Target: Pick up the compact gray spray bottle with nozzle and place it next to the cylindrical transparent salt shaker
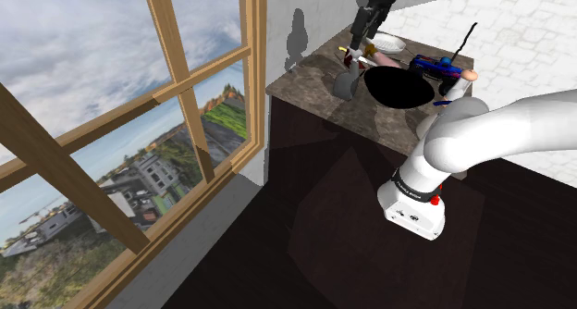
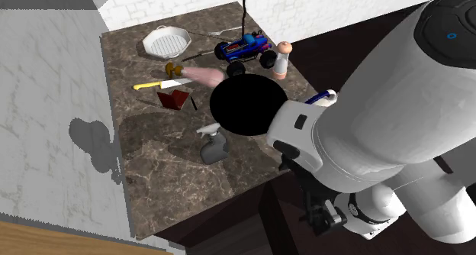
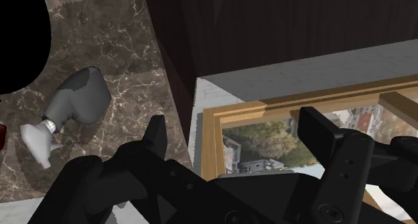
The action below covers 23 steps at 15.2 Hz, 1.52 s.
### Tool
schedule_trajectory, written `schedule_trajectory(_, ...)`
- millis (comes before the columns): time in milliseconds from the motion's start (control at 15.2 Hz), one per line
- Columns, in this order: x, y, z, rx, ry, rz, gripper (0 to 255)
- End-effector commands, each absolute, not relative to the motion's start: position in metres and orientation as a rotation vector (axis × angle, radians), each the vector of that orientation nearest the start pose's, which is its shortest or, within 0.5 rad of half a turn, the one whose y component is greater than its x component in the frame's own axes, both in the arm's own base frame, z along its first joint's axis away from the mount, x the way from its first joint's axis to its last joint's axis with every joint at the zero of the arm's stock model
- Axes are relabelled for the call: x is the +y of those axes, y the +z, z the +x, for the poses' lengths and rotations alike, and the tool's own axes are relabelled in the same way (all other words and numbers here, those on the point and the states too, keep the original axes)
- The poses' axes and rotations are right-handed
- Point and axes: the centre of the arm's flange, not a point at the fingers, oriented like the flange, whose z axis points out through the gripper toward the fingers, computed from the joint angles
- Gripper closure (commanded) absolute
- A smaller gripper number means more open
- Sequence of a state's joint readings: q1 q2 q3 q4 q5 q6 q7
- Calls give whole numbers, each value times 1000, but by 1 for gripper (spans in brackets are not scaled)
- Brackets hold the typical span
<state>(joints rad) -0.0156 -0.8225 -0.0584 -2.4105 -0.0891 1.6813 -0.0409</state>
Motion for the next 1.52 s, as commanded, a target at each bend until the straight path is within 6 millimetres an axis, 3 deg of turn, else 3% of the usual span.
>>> schedule_trajectory(0,-36,586,306,17,-144,-3189,0)
schedule_trajectory(1452,-295,469,384,-49,-221,-3145,0)
